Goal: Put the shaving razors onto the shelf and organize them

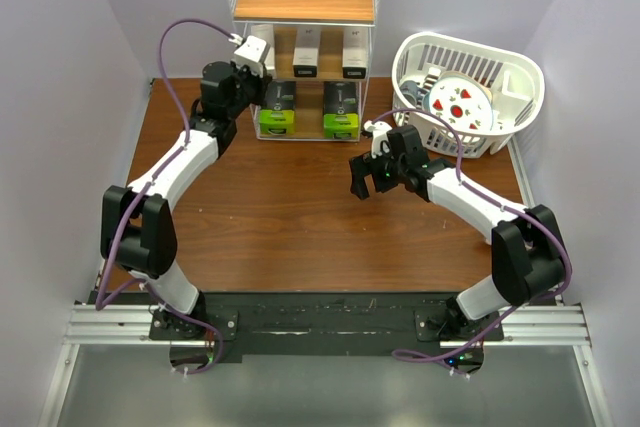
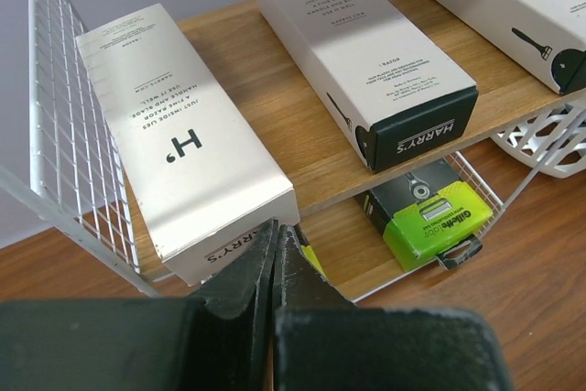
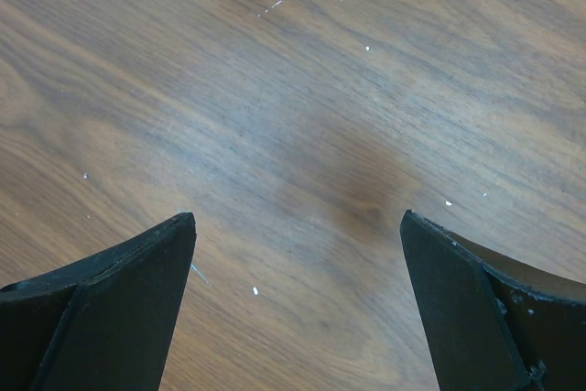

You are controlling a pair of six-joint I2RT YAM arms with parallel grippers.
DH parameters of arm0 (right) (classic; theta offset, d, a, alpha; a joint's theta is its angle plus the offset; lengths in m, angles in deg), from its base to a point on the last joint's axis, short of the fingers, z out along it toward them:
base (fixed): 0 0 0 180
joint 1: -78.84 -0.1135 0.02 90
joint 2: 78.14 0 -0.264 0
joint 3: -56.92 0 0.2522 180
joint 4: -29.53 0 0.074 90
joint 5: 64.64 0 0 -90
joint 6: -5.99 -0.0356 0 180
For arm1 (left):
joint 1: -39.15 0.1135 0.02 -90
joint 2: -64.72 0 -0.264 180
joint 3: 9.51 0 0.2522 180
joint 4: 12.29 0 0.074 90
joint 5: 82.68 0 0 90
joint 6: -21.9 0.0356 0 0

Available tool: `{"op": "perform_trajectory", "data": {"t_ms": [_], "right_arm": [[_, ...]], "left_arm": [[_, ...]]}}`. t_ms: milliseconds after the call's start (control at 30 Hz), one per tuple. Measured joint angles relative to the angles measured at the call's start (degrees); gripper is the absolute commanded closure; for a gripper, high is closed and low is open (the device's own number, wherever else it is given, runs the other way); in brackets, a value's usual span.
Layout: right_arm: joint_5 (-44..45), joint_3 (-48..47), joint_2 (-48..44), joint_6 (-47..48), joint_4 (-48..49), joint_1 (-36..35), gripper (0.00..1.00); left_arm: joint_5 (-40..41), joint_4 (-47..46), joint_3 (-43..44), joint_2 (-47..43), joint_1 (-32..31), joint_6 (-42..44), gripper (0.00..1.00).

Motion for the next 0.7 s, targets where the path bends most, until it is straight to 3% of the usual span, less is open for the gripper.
{"op": "perform_trajectory", "data": {"t_ms": [67, 100, 133, 200, 233, 333, 500, 700], "right_arm": [[0.0, 0.0, 0.0, 0.0, 0.0, 0.1, 0.01], [0.0, 0.0, 0.1, 0.0, 0.0, 0.1, 0.01], [0.0, 0.0, 0.1, 0.0, 0.0, 0.2, 0.01], [0.0, 0.0, 0.3, 0.0, 0.0, 0.2, 0.01], [0.0, 0.0, 0.4, 0.0, 0.0, 0.3, 0.01], [0.0, 0.0, 0.5, 0.0, 0.0, 0.4, 0.01], [0.0, 0.0, 1.4, -0.2, 0.4, 0.5, 0.01], [-0.1, 0.0, 3.0, -0.2, 0.4, 0.6, 0.01]], "left_arm": [[0.1, 0.0, 0.0, 0.0, 0.0, 0.4, 0.85], [-0.1, 0.0, 0.0, 0.0, 0.0, 0.6, 0.74], [-0.4, 0.1, 0.0, 0.0, 0.0, 0.9, 0.57], [-1.8, 1.2, 0.0, -0.5, 0.0, 1.1, 0.43], [-2.4, 1.8, -0.2, -1.0, 0.0, 0.7, 0.29], [-1.9, 2.8, -1.4, -3.8, -0.2, -1.2, 0.18], [2.2, 4.0, -0.7, -6.7, -0.5, -6.2, 0.16], [6.8, 6.5, 5.0, -1.6, -0.5, -10.3, 0.16]]}}
